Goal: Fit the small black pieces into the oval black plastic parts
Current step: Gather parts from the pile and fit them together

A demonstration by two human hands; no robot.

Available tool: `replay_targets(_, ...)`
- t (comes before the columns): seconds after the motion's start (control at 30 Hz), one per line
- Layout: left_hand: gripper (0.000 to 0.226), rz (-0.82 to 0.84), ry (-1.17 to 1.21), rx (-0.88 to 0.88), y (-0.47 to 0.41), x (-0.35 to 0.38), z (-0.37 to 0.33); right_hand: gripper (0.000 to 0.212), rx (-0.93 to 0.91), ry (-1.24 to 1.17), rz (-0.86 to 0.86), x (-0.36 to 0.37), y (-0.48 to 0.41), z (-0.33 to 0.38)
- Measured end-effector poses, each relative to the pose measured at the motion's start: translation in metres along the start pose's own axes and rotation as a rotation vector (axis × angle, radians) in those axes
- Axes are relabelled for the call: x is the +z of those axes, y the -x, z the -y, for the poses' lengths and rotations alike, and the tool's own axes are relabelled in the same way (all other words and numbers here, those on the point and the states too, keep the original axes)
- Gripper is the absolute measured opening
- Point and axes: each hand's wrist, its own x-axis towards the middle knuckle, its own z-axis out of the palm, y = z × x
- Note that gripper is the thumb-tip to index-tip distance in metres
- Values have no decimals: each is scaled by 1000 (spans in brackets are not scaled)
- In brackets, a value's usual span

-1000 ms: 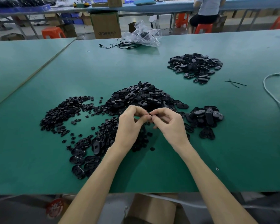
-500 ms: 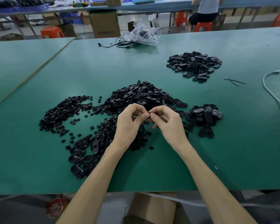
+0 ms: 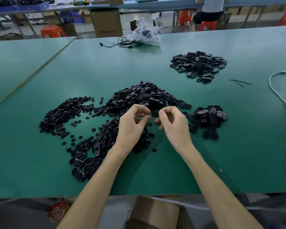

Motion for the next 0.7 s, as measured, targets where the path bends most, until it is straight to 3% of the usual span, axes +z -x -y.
replay_targets(0.23,18,62,39,-44,1,2,-5,8,-10,24,26,-1,-1,0)
replay_targets(0.7,12,-14,22,-17,0,-1,-5,4,-19,80,22,-1,1,0)
